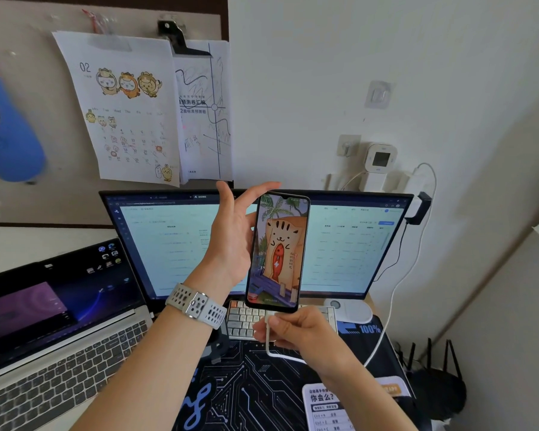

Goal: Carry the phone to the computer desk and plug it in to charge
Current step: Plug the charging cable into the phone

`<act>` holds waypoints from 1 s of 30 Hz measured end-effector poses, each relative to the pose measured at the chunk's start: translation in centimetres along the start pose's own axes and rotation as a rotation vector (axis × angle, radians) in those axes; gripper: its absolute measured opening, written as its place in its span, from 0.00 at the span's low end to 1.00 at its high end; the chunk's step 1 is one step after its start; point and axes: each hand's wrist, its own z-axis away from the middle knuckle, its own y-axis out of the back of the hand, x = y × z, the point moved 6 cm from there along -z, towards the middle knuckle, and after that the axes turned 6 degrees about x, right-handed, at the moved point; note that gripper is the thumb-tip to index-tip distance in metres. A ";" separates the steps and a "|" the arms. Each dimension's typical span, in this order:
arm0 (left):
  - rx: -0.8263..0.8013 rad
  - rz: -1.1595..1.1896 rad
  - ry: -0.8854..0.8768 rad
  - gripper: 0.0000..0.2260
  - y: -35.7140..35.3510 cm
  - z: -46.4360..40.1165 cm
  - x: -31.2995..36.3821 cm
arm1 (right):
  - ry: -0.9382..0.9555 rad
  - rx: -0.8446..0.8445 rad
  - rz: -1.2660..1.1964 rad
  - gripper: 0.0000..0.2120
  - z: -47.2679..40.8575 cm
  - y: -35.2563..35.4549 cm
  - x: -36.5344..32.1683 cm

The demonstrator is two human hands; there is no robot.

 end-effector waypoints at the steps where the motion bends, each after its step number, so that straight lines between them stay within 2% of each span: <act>1: 0.006 -0.002 0.000 0.36 0.1 0.0 -0.1 | -0.004 0.000 0.000 0.11 0.0 0.0 0.0; 30: 0.063 -0.037 -0.008 0.29 1.1 -0.6 -1.3 | -0.017 -0.021 0.080 0.11 -0.7 0.5 1.2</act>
